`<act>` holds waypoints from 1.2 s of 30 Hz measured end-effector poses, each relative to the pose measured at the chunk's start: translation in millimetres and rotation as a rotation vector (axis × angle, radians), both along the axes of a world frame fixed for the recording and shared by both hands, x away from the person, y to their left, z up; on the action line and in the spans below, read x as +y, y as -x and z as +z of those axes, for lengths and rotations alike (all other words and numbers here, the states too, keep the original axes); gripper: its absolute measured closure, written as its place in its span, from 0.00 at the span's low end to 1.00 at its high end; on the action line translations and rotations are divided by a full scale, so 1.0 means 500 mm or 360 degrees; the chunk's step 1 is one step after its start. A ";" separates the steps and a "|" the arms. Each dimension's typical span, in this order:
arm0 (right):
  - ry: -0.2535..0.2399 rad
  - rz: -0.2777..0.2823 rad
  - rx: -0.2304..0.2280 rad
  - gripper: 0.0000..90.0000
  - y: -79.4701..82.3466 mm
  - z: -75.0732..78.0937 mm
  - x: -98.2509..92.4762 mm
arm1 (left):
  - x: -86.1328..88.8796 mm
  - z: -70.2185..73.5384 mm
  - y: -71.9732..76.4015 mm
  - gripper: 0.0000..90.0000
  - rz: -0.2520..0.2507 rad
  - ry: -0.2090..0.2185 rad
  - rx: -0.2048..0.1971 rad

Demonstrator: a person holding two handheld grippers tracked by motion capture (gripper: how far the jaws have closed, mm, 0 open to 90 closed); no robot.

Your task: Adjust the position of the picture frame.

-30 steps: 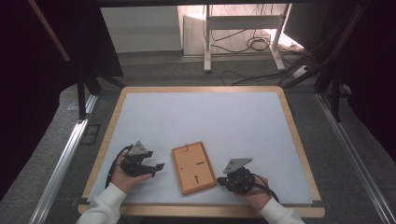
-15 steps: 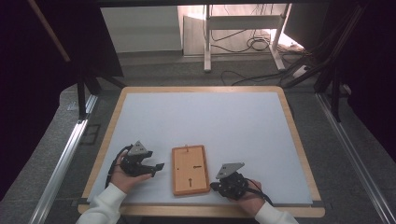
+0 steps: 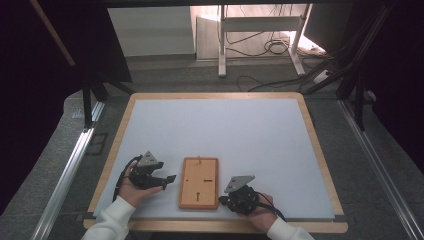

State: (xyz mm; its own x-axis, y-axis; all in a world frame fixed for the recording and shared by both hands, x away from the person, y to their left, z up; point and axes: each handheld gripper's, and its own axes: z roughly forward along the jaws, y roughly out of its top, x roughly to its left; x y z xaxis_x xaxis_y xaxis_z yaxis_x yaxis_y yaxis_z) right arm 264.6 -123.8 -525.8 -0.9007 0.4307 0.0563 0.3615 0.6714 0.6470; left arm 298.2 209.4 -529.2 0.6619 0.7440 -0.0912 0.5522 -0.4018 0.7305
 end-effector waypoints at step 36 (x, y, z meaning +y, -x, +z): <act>-0.0212 -0.0498 -0.0162 0.40 -0.041 0.032 -0.201 | -0.002 0.007 0.005 0.30 -0.0022 0.0042 -0.0025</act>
